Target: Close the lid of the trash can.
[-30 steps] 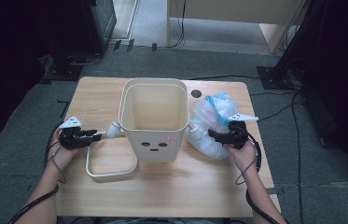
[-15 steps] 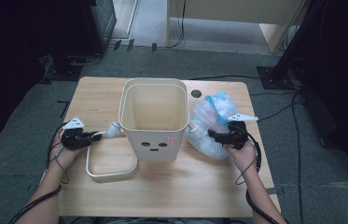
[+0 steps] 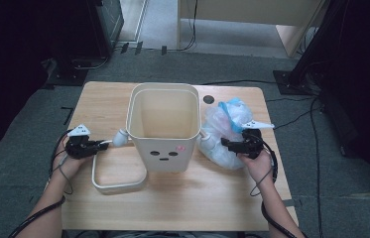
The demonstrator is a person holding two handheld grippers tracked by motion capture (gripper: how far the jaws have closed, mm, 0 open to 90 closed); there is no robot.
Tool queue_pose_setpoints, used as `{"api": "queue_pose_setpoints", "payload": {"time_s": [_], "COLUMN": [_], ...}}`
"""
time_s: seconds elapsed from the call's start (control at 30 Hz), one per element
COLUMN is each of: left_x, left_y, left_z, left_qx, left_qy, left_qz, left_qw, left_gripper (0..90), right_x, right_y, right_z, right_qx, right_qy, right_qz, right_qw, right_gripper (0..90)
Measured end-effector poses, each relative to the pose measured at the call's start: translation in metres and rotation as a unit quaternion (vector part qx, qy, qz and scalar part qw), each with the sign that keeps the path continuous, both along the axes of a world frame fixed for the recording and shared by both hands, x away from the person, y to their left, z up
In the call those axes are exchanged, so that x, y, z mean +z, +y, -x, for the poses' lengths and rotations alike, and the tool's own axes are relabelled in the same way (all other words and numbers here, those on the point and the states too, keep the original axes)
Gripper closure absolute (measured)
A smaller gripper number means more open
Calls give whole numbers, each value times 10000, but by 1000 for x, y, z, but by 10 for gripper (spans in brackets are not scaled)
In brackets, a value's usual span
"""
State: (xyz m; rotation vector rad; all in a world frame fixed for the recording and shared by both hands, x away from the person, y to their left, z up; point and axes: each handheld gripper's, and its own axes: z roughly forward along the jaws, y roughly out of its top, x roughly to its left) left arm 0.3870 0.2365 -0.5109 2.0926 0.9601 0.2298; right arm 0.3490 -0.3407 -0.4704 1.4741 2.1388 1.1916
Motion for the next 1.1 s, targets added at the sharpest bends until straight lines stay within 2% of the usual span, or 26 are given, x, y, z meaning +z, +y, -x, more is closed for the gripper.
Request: {"api": "queue_pose_setpoints", "payload": {"time_s": [0.33, 0.6, 1.1], "left_x": [7, 14, 30], "left_y": [7, 7, 10], "left_z": [0, 1, 3], "left_qx": [153, 55, 59], "left_qy": [236, 237, 485], "left_qz": [162, 117, 193], "left_qw": [9995, 9996, 9986], "left_gripper": [771, 763, 760], "right_x": [-1, -2, -3], "right_y": [0, 1, 1], "right_z": [-1, -1, -1], "right_qx": [-26, -93, -55], "right_qy": [-8, -49, -11], "right_qz": [-32, -23, 2], "right_qw": [10000, 9999, 10000], "right_gripper": [293, 265, 265]}}
